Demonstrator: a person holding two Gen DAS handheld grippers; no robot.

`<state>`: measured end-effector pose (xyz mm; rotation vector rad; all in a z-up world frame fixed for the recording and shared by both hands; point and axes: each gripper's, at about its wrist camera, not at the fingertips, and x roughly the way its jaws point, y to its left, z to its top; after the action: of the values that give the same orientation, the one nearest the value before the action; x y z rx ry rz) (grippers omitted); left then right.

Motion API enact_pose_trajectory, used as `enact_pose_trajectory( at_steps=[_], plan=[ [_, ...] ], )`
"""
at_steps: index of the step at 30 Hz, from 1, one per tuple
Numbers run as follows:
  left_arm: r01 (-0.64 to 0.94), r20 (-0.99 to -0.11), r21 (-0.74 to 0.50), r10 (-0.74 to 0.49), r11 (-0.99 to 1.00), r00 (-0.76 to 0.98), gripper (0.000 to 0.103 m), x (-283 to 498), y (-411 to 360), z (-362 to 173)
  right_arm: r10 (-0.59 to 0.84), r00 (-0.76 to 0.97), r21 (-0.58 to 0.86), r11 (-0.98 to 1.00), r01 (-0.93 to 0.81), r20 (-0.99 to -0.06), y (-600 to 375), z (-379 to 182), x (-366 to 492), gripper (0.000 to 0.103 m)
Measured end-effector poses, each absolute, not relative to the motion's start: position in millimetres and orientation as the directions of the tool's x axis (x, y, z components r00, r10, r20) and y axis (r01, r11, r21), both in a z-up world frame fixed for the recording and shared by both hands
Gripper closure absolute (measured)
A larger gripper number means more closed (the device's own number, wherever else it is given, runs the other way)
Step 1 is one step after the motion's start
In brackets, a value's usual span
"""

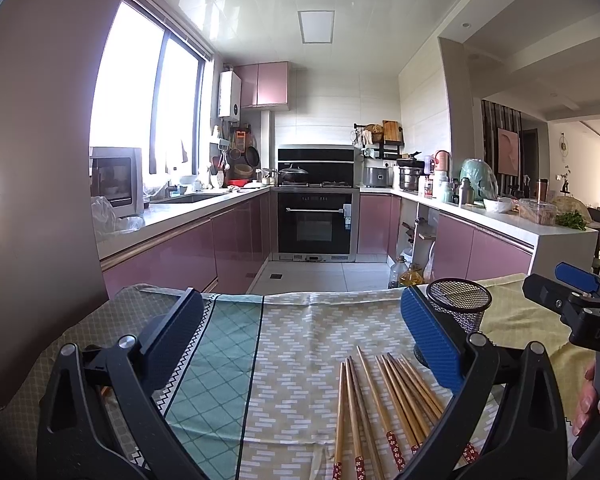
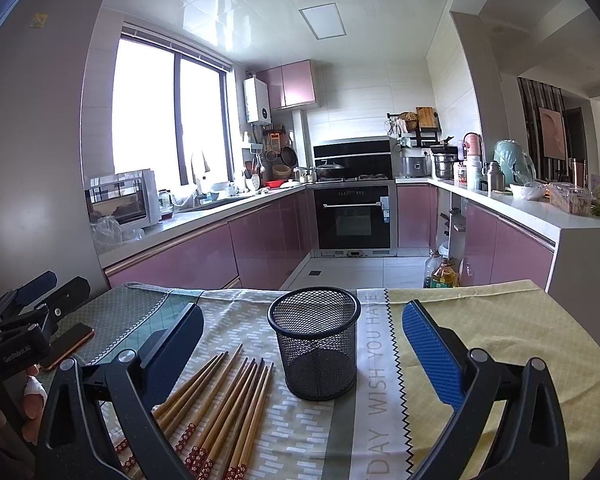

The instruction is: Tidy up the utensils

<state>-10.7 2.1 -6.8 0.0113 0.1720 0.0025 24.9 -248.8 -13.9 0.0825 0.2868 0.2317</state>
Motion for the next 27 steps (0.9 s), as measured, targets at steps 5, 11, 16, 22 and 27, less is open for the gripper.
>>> enact_pose_trajectory(
  at_steps=[5, 11, 16, 22, 27],
  plan=[
    [-0.002, -0.172, 0.012, 0.004, 1.000, 0.985, 0.006, -9.8, 1.5, -6.8, 0.238, 0.932, 0.114, 0.970, -0.214, -0.273, -248.6, -14.0, 25.1, 0.007],
    [-0.001, -0.179, 0.013, 0.003, 1.000, 0.984, 0.006, -9.8, 0.1, -10.0, 0.238, 0.933, 0.114, 0.970, -0.214, -0.271, -249.2, -14.3, 25.3, 0.007],
    [0.000, -0.183, 0.012, 0.003, 1.000, 0.983, 0.006, -10.6, -0.1, -10.5, 0.240, 0.931, 0.116, 0.970, -0.215, -0.274, -250.4, -14.7, 27.0, 0.007],
    [0.001, -0.190, 0.014, 0.001, 1.000, 0.982, 0.006, -8.6, -1.7, -10.4, 0.240, 0.931, 0.117, 0.969, -0.216, -0.276, -250.4, -15.1, 27.4, 0.007],
    [0.003, -0.194, 0.014, 0.000, 1.000, 0.981, 0.006, -8.4, -2.2, -10.4, 0.243, 0.929, 0.120, 0.969, -0.218, -0.279, -250.8, -15.8, 27.8, 0.007]
  ],
)
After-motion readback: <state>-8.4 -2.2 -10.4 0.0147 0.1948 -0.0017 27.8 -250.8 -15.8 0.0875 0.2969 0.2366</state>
